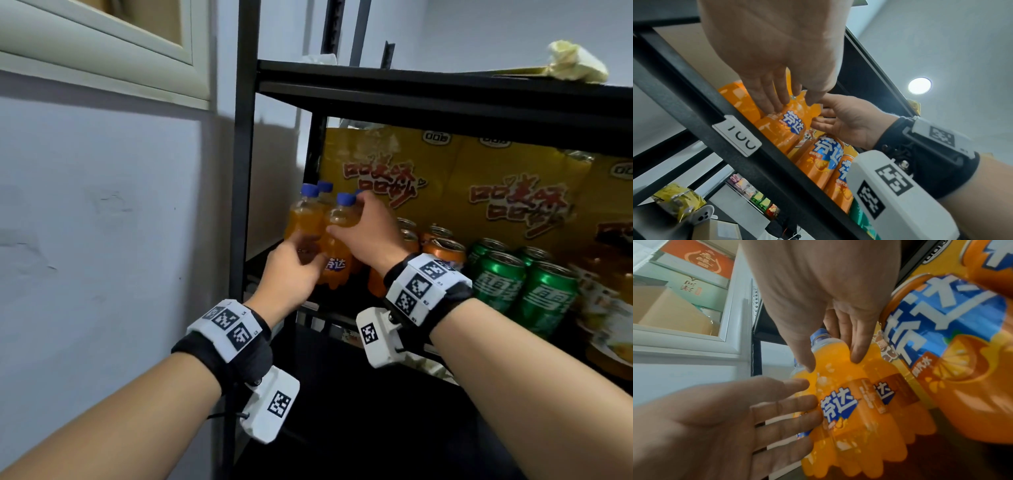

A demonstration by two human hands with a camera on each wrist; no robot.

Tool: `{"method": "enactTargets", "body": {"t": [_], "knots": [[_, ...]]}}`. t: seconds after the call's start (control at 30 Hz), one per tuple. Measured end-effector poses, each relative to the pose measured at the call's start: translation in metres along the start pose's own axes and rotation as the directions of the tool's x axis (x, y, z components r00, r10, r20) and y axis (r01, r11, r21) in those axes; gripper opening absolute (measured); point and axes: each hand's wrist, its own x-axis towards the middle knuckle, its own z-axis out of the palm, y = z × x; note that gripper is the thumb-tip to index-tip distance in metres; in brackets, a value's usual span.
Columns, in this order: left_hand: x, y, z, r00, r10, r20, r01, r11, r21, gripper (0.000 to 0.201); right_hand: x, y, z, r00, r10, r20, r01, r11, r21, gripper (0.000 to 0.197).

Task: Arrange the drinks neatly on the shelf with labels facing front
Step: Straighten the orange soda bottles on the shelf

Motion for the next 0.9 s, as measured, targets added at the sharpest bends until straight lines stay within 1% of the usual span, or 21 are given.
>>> {"method": "enactTargets", "body": {"t": [0.07, 0.13, 0.2, 0.27, 0.33, 0.4, 0.47, 0.53, 0.63, 0.73, 0.83, 0.9], "knots": [[0.0, -0.002, -0.001, 0.999, -0.019, 0.029, 0.019, 1.0, -0.004, 0.028, 0.0, 0.002, -0.004, 1.0, 0.004, -0.012, -0.003, 0.998, 0.058, 0.056], [-0.002, -0.001, 0.002, 0.994, -0.055, 0.091, 0.058, 0.998, -0.029, 0.026, 0.0, 0.001, -0.011, 1.0, 0.007, -0.028, -0.004, 0.995, 0.099, 0.056], [-0.004, 0.004, 0.005, 0.985, -0.07, 0.159, 0.085, 0.993, -0.086, 0.029, 0.001, -0.001, -0.019, 0.999, 0.007, -0.046, -0.001, 0.99, 0.14, 0.063], [-0.003, 0.012, 0.006, 0.975, -0.07, 0.21, 0.099, 0.986, -0.132, 0.035, 0.001, -0.004, -0.025, 0.998, 0.019, -0.056, -0.008, 0.981, 0.193, 0.068], [0.001, 0.019, 0.005, 0.968, -0.069, 0.241, 0.109, 0.981, -0.158, 0.045, 0.001, -0.005, -0.03, 0.998, 0.038, -0.051, -0.022, 0.958, 0.285, 0.068], [0.004, 0.024, 0.005, 0.964, -0.085, 0.252, 0.136, 0.971, -0.194, 0.047, -0.002, -0.005, -0.033, 0.998, 0.048, -0.036, -0.031, 0.926, 0.376, 0.067], [0.004, 0.026, 0.005, 0.954, -0.119, 0.273, 0.19, 0.95, -0.247, 0.047, -0.006, -0.004, -0.034, 0.999, 0.036, -0.025, -0.022, 0.904, 0.427, 0.065], [0.003, 0.027, 0.007, 0.95, -0.14, 0.279, 0.225, 0.928, -0.298, 0.046, -0.01, -0.004, -0.034, 1.0, 0.006, -0.029, 0.008, 0.896, 0.444, 0.061], [0.001, 0.027, 0.008, 0.956, -0.156, 0.249, 0.24, 0.903, -0.355, 0.047, -0.016, -0.001, -0.033, 0.999, -0.05, -0.003, 0.047, 0.909, 0.415, 0.052], [-0.002, 0.029, 0.01, 0.964, -0.144, 0.223, 0.222, 0.896, -0.383, 0.051, -0.02, 0.003, -0.032, 0.997, -0.016, 0.073, -0.017, 0.909, 0.416, 0.057], [-0.003, 0.031, 0.013, 0.975, -0.111, 0.194, 0.178, 0.91, -0.373, 0.056, -0.021, 0.007, -0.034, 0.995, 0.033, 0.096, -0.078, 0.857, 0.51, 0.048], [-0.003, 0.032, 0.013, 0.968, -0.1, 0.23, 0.178, 0.92, -0.349, 0.056, -0.021, 0.009, -0.038, 0.992, 0.032, 0.121, -0.095, 0.817, 0.569, 0.041]]}}
